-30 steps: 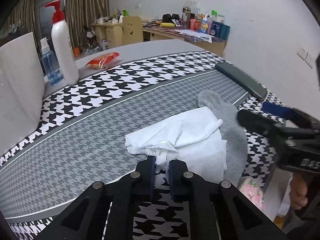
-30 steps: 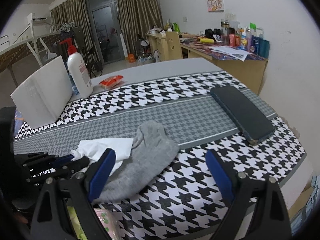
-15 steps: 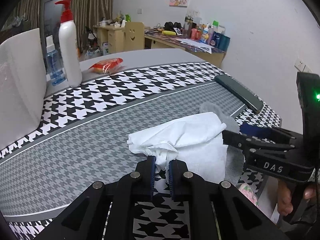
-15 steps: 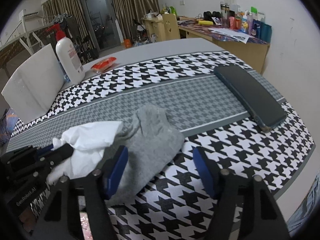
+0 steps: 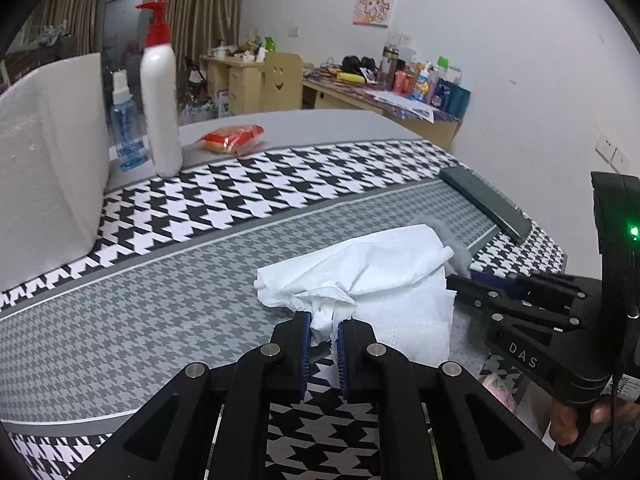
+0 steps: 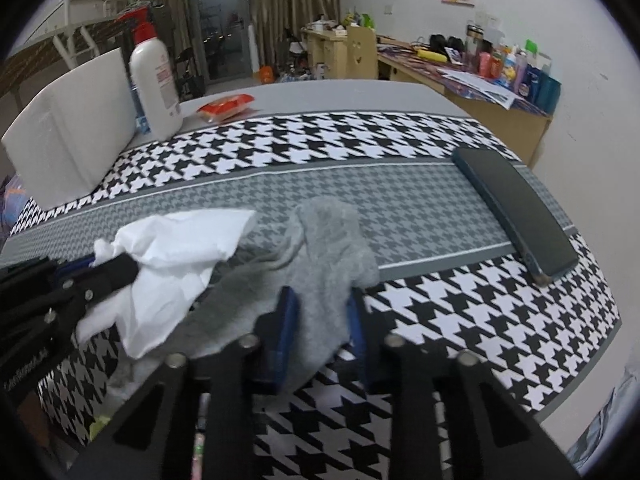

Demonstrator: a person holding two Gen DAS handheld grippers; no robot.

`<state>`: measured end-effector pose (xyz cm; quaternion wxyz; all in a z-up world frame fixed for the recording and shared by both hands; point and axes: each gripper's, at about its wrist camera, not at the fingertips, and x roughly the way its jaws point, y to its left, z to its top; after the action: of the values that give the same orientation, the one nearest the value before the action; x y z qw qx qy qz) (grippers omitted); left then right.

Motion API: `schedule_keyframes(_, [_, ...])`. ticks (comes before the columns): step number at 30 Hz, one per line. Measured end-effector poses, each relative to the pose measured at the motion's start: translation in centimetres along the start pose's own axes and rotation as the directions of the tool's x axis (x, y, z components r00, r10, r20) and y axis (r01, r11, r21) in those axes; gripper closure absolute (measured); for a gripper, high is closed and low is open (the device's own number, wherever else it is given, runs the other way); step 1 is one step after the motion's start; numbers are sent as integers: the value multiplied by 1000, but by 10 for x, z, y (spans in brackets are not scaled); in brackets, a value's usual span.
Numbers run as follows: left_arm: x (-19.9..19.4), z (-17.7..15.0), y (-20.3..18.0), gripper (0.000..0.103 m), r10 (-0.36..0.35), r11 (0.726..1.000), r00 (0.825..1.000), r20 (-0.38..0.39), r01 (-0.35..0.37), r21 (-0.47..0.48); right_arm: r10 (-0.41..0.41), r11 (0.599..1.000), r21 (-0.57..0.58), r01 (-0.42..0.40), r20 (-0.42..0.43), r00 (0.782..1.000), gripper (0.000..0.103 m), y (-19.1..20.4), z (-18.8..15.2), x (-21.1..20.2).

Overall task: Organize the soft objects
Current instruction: 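Close the left gripper on the white cloth while the right gripper grasps the grey sock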

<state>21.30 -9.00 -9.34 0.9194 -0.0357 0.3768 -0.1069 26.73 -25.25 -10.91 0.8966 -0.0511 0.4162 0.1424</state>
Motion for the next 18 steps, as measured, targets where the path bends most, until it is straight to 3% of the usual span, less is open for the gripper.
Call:
schedule_keyframes(1, [-1,0,0,91,4,1000,1000,8,-4,0,14,1000,6,-14,0,1000,91,0,0,0])
schedule_keyframes(2, [-2,0,1,91,5,1000,1000,10,-5,-2,23,1000,19,-23,2,1000,93,-1,0,0])
schedule_keyframes(9, [-8,2,-2,91,7,1000,1000,26,-7,5,102,989,102,-103,18,995,94,-14,3,-8])
schedule_keyframes(18, [-33,7,-6,91,38,999,996,83,-38,8,144,981,117,-158,117,983,94,-13,10,-40])
